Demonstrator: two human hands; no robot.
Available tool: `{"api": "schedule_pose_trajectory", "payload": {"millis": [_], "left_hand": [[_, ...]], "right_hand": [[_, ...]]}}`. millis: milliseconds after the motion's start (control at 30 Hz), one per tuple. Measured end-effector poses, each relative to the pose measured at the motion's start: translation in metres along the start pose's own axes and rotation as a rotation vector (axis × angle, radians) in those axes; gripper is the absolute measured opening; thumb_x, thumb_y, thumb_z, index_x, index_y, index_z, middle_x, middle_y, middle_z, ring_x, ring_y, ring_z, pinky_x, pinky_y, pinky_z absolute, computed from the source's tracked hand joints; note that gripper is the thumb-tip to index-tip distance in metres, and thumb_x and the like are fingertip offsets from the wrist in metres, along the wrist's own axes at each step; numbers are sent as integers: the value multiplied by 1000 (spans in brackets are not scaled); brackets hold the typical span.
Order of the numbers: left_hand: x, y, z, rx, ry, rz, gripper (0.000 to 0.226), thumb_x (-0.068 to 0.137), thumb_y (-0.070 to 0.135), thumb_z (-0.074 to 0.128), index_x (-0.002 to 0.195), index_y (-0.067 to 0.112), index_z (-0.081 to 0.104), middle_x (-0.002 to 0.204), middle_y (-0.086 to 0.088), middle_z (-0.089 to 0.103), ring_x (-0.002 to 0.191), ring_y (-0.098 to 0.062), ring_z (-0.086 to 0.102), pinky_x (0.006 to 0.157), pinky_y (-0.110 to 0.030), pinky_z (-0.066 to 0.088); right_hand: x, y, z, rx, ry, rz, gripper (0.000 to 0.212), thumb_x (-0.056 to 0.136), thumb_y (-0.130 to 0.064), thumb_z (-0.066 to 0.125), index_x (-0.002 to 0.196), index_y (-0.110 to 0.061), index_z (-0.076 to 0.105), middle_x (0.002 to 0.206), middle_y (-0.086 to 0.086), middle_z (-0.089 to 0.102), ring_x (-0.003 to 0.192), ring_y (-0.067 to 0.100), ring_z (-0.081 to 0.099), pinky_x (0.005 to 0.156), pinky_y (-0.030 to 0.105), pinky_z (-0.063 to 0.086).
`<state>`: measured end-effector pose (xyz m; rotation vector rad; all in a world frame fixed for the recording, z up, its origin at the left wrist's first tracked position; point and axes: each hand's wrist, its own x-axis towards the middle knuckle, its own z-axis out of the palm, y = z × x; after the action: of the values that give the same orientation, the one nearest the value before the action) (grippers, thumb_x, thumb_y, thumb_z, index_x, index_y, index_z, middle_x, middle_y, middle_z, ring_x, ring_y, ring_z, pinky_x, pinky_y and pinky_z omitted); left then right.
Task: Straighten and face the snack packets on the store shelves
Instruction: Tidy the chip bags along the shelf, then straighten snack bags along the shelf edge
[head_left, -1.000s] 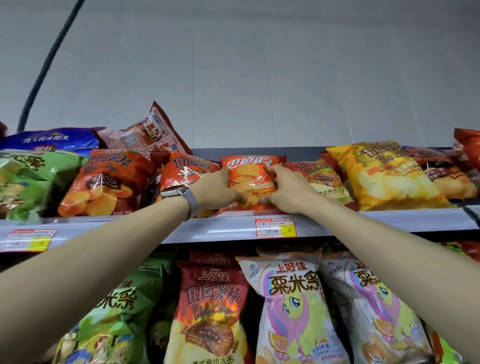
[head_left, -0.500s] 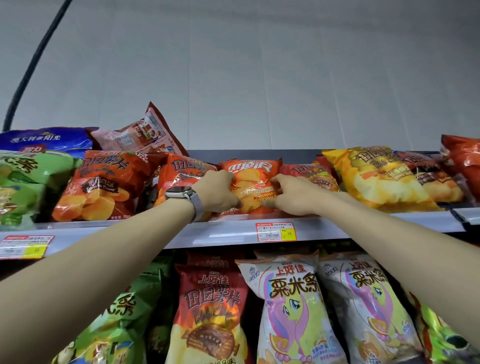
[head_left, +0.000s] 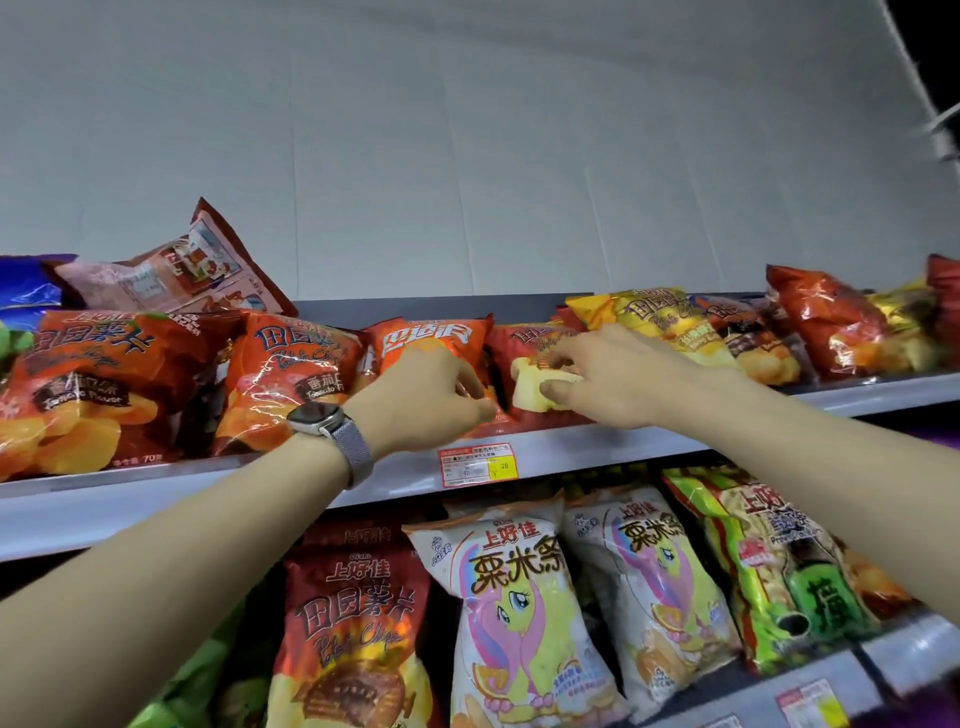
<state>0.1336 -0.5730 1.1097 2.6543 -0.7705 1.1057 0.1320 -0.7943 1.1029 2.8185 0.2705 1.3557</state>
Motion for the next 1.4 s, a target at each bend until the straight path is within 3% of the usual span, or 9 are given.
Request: {"api": "schedule_pose_trajectory", "payload": {"millis": [200,433,767,867,933,1000,1100,1300,1400], "left_hand": [[26,42,25,43,-30,-56,33,95,41,68,116,17,78,112,-3,78,104,-23,70,94,-39,58],[74,80,54,33,-48,-212,74,95,49,69,157,16,46,147,-12,59,123,-30,60,95,-30,46],[122,82,77,-39,18,-487,48,96,53,69,96,6,63,86,-9,68,78,-25,61,73,-34,46],[131,72,86,-136,5,-602,73,83,70,73,108,3,64,93,-13,72,84,-28,67,79,-35,50],[137,64,92,-214,-13,-629,121,58,89,75,135,-3,57,123,-21,71,111,-39,70,96,-43,56],[142,56,97,-288,-26,-624,146,33,96,73,140,-1,56,125,-20,71,100,-35,75,81,-40,64],[141,60,98,-339,-6,-601,133,42,87,78,140,-1,56,108,-12,73,60,-16,62,42,-19,44],[144,59,102,-387,45,-631,94,76,57,87,136,-7,54,69,-5,64,34,-7,49,37,-15,35],[147,60,101,-478,20,-654,96,66,61,92,132,-1,61,89,-9,69,50,-14,57,40,-18,41]], "right_hand": [[-8,75,8,37,129,89,40,92,-52,54,120,-25,65,125,10,66,116,36,60,82,42,51],[20,182,29,408,189,315,73,79,-59,66,139,-20,52,139,8,61,127,35,57,99,44,50],[39,227,49,701,166,243,53,90,-67,60,121,-24,68,132,3,65,127,30,55,91,35,38],[45,227,48,896,-24,284,92,69,-88,64,131,-20,65,140,-2,61,126,25,57,99,39,44],[48,221,51,957,-193,314,114,51,-92,74,139,-22,60,141,-4,60,125,26,59,102,39,45],[57,218,60,1003,-247,329,126,30,-91,83,135,-24,61,134,-3,66,118,24,65,105,41,50],[56,211,58,1091,-130,310,129,26,-78,93,138,-24,56,126,-3,69,109,22,69,99,41,57],[41,216,29,1275,241,266,121,60,-40,100,157,-27,29,133,-8,60,114,15,63,99,34,53],[35,227,16,1291,369,318,117,60,-43,99,155,-27,32,130,-10,59,117,15,63,104,38,52]]}}
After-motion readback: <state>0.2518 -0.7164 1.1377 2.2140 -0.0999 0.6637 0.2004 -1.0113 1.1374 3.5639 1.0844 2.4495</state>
